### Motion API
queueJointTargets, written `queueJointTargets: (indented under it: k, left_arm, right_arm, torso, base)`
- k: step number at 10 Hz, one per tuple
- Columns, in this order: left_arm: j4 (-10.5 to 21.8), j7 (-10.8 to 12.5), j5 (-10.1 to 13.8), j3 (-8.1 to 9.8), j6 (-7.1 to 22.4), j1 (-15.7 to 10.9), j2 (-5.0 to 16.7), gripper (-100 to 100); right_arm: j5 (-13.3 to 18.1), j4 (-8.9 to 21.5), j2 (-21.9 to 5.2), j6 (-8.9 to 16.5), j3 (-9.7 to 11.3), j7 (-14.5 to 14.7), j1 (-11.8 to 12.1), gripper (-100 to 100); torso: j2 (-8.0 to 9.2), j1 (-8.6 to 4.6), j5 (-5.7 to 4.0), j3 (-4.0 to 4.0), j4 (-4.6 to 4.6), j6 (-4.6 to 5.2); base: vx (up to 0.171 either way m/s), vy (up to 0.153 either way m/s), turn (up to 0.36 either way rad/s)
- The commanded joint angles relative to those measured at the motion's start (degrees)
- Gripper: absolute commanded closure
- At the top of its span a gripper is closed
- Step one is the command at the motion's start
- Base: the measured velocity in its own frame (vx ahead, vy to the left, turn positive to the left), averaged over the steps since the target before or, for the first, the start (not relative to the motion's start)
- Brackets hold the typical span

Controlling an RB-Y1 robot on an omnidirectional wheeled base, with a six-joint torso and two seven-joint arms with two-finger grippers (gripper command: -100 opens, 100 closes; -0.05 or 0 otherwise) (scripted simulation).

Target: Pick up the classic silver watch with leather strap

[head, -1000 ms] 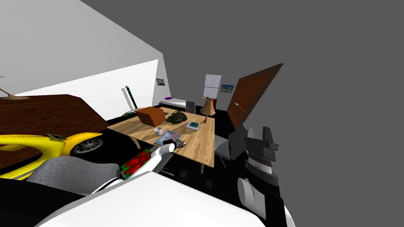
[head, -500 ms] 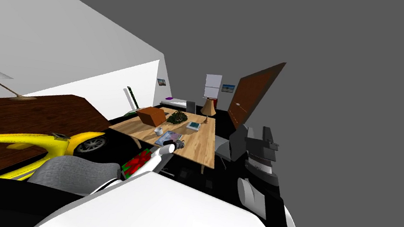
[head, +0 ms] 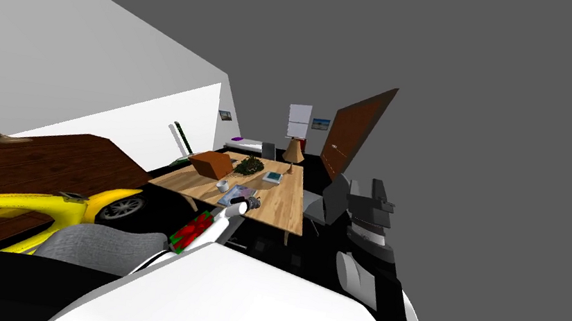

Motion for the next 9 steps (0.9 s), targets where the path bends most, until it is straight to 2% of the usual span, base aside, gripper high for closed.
queueJointTargets:
  k: [1,7,8,9]
  left_arm:
    - [0.7,-1.2,-0.5,2.56,1.2,-0.9,-0.6,100]
    - [3.8,-5.3,-1.7,11.65,4.5,-4.7,-2.9,100]
    - [3.2,-4.6,-1.7,10.70,4.2,-4.2,-2.7,100]
    - [3.3,-4.8,-1.7,10.86,4.3,-4.3,-2.8,0]
  right_arm:
    - [0.0,0.0,0.0,0.0,0.0,0.0,0.0,0]
    - [0.0,0.0,0.0,0.0,0.0,0.0,0.0,0]
    - [0.0,0.0,0.0,0.0,0.0,0.0,0.0,0]
    - [0.0,0.0,0.0,0.0,0.0,0.0,0.0,0]
  torso:
    - [0.00,0.00,0.00,0.00,0.00,0.00]
    - [0.10,-0.04,-0.02,0.06,0.02,0.00]
    - [0.10,-0.06,-0.02,0.06,0.02,0.00]
    - [-0.02,-0.04,-0.03,0.01,0.01,-0.02]
  base:
    - [-0.088,0.014,-0.116]
    - [-0.081,-0.002,-0.097]
    - [-0.034,-0.005,-0.017]
    - [-0.007,-0.001,0.004]
